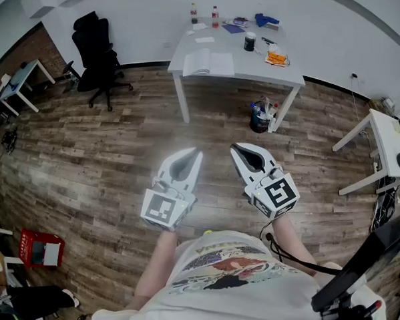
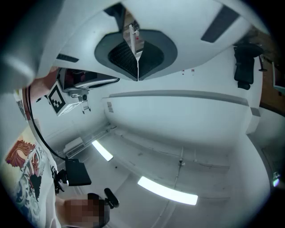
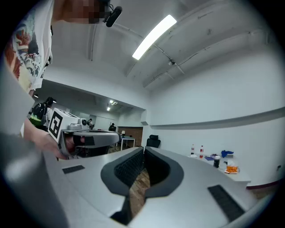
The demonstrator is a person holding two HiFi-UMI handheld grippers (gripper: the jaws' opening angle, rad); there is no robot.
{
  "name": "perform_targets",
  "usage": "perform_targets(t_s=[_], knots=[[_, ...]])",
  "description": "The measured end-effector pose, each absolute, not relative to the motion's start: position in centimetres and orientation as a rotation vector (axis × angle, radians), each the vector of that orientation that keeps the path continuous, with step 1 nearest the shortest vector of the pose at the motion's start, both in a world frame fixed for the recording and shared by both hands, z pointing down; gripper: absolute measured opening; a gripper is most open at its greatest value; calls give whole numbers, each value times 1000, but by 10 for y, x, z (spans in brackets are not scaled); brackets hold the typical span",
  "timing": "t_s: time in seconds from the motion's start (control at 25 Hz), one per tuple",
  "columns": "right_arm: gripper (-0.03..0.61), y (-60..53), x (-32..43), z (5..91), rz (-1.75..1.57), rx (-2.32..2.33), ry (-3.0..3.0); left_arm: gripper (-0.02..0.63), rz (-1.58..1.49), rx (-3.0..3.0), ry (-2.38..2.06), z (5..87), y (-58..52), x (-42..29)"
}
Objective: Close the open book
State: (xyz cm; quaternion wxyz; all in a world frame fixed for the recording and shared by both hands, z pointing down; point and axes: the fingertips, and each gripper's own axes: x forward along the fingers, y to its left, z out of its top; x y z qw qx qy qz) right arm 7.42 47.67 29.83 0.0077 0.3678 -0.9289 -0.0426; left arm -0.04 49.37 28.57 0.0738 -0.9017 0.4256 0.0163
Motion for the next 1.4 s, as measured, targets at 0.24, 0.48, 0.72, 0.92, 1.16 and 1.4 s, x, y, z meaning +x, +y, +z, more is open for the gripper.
perform_targets(t_s=[0.24,0.48,0.72,0.92,1.16,1.4], knots=[[26,475,71,298,-85,1158,-2928,14,51,-2714,1271,283,491,-2],[26,472,68,299,-59,1143,-2950,14,55,-2723,1268,285,488,-3],[26,475,65,301,-65,1143,-2942,14,61,-2721,1270,286,490,-4],[26,472,64,301,-70,1163,-2925,14,65,-2722,1266,285,491,-7],[26,477,57,306,-58,1165,-2917,14,62,-2723,1271,286,495,-13],[26,478,53,311,-41,1168,-2912,14,70,-2736,1242,294,497,-14]])
